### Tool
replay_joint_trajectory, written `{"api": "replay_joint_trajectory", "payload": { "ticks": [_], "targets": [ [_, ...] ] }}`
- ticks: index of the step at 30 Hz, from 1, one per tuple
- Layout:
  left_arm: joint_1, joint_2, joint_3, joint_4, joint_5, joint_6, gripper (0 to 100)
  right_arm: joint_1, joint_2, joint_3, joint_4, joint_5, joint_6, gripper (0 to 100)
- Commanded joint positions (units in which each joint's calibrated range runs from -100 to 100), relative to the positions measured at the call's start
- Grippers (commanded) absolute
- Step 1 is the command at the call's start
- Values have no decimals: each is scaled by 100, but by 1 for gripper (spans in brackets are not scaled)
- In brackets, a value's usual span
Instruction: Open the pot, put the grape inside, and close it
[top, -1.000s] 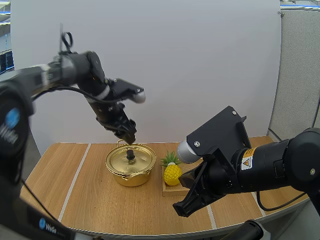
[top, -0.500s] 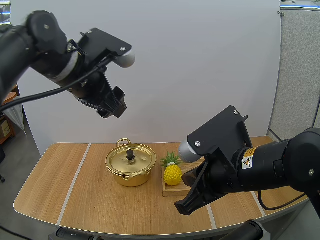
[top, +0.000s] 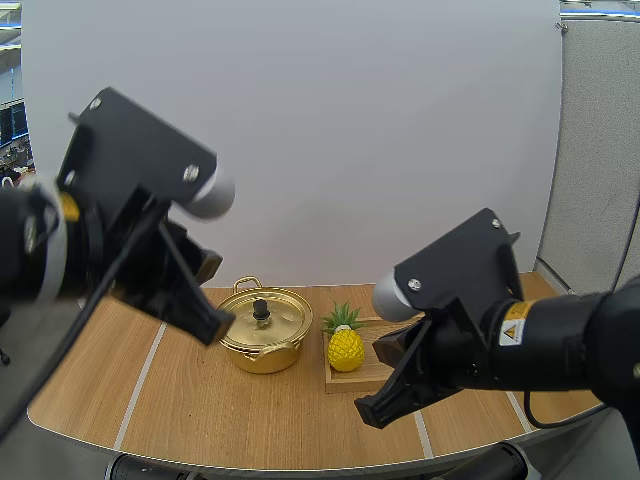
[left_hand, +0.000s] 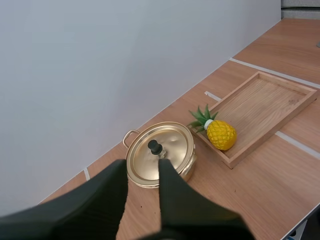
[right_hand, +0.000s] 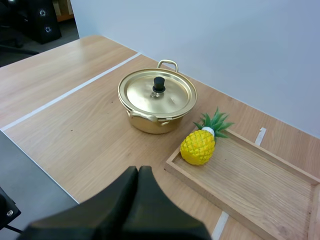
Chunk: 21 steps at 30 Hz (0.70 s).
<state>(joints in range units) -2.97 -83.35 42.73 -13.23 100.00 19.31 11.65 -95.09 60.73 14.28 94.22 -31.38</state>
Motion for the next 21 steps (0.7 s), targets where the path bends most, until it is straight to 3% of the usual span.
{"api": "replay_joint_trajectory", "payload": {
  "ticks": [1,9,17,21],
  "targets": [
    [-6,-404,311,-294,0,-97,0,-29,-402,6,44,-39,-7,0],
    [-6,-1236,1524,-614,-231,-200,0,-209,-491,6,69,-304,14,0],
    [-6,-1586,2585,-539,-3993,-1188,0,-292,-491,80,-7,-2525,14,0],
    [-6,-1586,3221,-487,-5983,-1219,0,-303,-491,519,-177,-3567,14,0]
  ]
}}
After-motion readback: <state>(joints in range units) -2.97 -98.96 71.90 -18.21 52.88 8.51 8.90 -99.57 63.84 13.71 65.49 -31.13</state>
